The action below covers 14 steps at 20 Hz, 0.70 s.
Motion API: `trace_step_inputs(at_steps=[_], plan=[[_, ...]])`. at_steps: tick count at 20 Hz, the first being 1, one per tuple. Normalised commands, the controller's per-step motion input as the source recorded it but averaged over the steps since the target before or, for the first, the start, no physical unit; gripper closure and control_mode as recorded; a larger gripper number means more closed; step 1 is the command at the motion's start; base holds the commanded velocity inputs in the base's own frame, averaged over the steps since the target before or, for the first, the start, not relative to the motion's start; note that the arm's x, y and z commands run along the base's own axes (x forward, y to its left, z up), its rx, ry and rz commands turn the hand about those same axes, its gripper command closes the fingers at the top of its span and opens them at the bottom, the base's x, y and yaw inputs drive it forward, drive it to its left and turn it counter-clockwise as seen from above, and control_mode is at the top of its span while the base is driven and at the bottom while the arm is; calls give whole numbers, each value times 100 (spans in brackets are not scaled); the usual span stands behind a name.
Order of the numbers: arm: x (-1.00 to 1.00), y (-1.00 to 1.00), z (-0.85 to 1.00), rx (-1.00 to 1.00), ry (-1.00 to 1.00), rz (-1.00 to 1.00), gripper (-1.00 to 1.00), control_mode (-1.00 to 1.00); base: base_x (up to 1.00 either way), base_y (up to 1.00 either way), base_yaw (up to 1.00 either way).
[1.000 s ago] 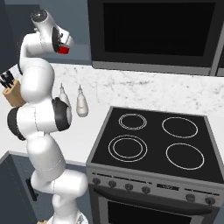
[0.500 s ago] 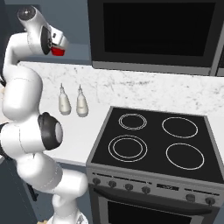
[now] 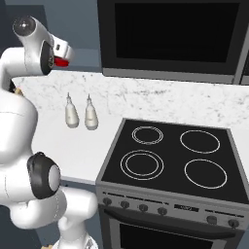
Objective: Gather all objects into one cabinet and sort the glasses and bowls to opposite sides.
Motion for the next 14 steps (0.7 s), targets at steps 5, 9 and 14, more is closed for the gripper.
trace_step_inputs(at_steps=[5, 9, 14], plan=[[-83, 0, 50, -1, -10, 17, 100, -100, 0, 0, 0], [-100, -10, 15, -3, -3, 18, 100, -100, 0, 0, 0], [-100, -34, -14, -1, 0, 18, 100, -100, 0, 0, 0]])
